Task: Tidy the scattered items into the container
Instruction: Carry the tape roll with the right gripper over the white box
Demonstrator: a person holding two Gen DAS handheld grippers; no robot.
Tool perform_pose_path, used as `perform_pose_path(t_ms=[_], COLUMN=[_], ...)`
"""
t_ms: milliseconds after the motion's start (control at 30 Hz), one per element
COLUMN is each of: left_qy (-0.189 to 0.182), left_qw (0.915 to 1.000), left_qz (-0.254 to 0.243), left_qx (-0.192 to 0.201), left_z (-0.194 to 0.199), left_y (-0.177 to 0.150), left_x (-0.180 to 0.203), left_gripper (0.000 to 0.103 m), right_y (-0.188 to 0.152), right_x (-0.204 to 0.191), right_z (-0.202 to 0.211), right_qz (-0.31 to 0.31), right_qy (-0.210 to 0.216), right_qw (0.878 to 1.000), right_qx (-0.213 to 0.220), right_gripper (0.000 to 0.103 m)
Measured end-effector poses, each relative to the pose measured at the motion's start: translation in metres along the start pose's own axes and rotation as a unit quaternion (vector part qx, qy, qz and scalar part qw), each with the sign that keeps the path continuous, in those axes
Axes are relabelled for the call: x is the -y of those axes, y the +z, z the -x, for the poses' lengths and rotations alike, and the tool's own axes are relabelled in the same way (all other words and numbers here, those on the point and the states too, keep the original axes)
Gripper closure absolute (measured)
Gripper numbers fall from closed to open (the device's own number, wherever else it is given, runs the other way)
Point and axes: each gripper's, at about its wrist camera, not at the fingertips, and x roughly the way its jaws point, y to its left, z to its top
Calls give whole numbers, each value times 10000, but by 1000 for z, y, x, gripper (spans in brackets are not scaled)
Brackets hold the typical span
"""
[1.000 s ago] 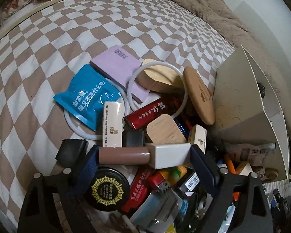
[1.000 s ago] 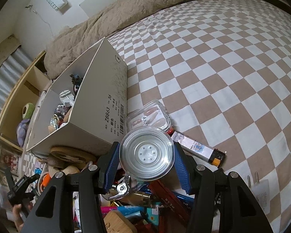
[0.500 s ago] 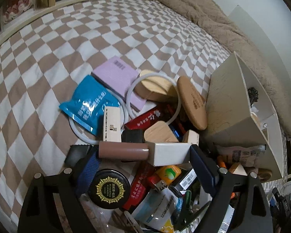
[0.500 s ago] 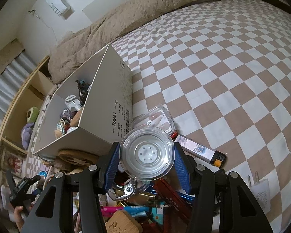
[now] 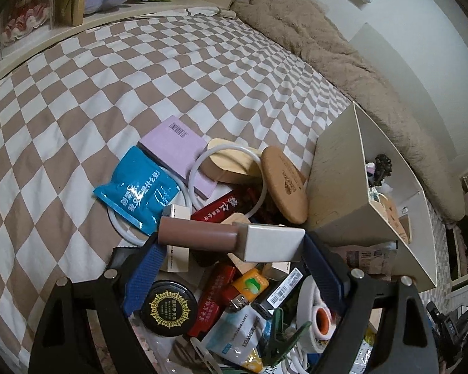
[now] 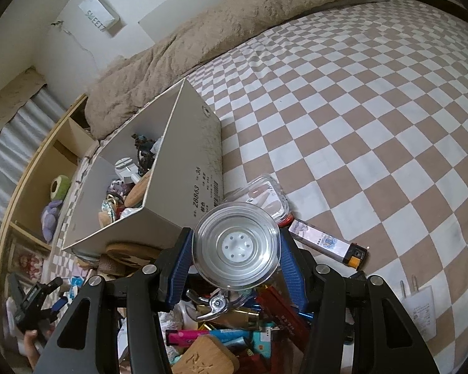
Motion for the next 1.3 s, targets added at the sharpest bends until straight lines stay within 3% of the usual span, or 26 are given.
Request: perform_pose_path(t_ms=[333, 800, 1133, 1300], left_qy=[-74, -525, -827, -998], left_qw=[9988, 9925, 9861, 9824], left_qz=[-338, -869, -1280, -1436], left_qx=[345, 682, 662, 650], left_z=[14, 41, 47, 49], left_y=[-3, -8, -16, -12], left_x=[18, 51, 89, 113], left_gripper=[14, 14, 14, 14], right_y=[-3, -13, -14, -1], right_x=[-13, -59, -88, -105], right_z=[11, 38, 36, 32], right_qz=[145, 582, 814, 985], right_qy=[245, 880, 1207, 1168], right_qw=[9995, 9937, 9885, 9872], right_qx=[105, 385, 400, 454], right_gripper=[48, 48, 48, 48])
